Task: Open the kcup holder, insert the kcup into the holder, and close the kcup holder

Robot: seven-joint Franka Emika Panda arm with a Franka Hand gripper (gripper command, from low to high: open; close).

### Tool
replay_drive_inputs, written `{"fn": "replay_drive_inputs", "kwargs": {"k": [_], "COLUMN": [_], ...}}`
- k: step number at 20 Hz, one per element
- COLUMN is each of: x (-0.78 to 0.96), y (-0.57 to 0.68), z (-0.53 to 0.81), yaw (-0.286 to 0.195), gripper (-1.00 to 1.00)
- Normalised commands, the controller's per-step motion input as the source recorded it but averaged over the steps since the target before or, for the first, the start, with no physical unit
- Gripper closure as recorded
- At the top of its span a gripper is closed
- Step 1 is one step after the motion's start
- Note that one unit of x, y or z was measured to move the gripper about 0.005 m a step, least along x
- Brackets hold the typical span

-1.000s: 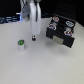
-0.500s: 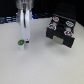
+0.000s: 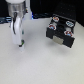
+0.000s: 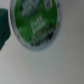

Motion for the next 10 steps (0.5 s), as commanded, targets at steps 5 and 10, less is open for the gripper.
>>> {"fn": "replay_drive_inputs", "kwargs": {"k": [5, 10], "x": [0.21, 0.22], "y": [0.03, 0.03], "z": [-0.19, -0.03], "yaw": [-0.21, -0.159], "gripper": [-1.0, -1.0]}}
